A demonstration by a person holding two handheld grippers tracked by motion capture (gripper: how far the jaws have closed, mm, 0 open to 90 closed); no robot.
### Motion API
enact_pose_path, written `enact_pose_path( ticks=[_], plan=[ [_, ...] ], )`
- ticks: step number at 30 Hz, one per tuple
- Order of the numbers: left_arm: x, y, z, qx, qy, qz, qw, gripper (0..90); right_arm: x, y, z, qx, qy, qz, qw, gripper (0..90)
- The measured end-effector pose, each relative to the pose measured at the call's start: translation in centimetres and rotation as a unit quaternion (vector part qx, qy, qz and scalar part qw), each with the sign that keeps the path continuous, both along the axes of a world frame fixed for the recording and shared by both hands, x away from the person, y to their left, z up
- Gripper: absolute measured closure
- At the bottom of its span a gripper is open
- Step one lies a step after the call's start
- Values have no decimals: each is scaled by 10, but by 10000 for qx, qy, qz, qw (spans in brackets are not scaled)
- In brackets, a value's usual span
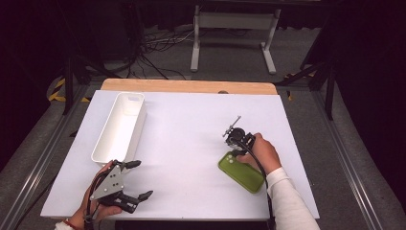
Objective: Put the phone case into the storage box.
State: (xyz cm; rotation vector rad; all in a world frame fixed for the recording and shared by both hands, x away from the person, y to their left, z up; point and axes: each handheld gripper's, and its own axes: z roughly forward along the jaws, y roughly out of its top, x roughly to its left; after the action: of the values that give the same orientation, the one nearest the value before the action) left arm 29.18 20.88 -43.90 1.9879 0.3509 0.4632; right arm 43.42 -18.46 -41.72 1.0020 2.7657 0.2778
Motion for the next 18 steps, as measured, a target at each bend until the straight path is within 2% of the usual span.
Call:
enact_pose_path(
  ticks=[11, 16, 18],
  plan=[
    [0, -1, 0, 14, 31, -5, 10000, 49, -3, -1, 0, 41, -133, 44, 9999, 888],
    [0, -1, 0, 18, 34, 3, 10000, 49, -8, -5, 5, 202, -326, -10, 9993, 890],
    [0, -1, 0, 10, 61, 2, 10000, 49, -12, -8, 12, 385, -529, -62, 9978, 891]
  ],
)
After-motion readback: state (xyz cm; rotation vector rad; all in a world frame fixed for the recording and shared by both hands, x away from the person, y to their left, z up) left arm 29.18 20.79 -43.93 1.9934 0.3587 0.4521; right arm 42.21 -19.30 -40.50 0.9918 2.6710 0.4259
